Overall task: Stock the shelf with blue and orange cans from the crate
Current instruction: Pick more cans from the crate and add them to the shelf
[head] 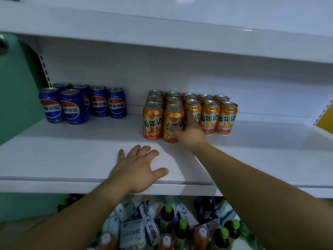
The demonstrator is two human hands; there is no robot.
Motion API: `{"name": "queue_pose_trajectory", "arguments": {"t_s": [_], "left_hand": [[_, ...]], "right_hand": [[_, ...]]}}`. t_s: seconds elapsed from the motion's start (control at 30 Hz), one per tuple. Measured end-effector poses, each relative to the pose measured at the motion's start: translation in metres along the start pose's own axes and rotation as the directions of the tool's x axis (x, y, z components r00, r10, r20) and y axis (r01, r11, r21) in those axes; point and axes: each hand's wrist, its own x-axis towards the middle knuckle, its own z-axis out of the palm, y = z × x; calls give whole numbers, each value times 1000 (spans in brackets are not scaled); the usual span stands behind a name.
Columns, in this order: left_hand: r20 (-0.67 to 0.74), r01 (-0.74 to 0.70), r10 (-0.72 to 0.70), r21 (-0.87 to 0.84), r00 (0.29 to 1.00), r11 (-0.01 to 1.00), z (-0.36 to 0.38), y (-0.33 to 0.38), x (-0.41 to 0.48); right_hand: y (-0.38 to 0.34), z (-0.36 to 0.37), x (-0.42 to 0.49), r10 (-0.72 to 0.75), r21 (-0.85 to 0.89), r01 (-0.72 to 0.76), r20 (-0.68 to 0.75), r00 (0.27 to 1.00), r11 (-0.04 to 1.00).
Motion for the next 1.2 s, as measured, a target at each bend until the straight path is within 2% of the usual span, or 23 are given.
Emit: {"name": "queue_pose_trajectory", "arguments": {"t_s": [0.13, 0.27, 0.4, 0.57, 0.67, 0.77, 0.93, 1.03, 1.2], "left_hand": [[39, 15, -13, -37, 999, 999, -3, -2, 0], [78, 53, -48, -73, 996, 996, -17, 18, 6], [172, -160, 182, -137, 968, 978, -17, 91, 14], [164, -461, 489, -183, 857, 868, 5, 220, 1], [171, -616, 637, -165, 752, 771, 27, 292, -22], [256, -715, 732, -171, 632, 677, 56, 352, -47], [439, -793, 781, -214, 444, 571, 111, 420, -80], [522, -813, 762, -200, 384, 547, 145, 451, -88], [610, -803, 709, -191, 354, 565, 208, 491, -78]], "right_hand": [[11, -43, -23, 78, -162, -71, 39, 996, 984], [26, -107, -50, 233, -319, -224, -9, 972, 921], [47, -174, -91, 368, -358, -387, -123, 922, 850], [68, -262, -167, 450, -396, -536, -293, 843, 746], [85, -308, -224, 503, -359, -647, -419, 755, 673], [106, -345, -286, 545, -301, -756, -545, 636, 581], [146, -383, -384, 681, -176, -883, -577, 451, 435], [173, -388, -427, 751, -104, -924, -553, 361, 367], [234, -391, -472, 843, 25, -957, -481, 241, 288]]}}
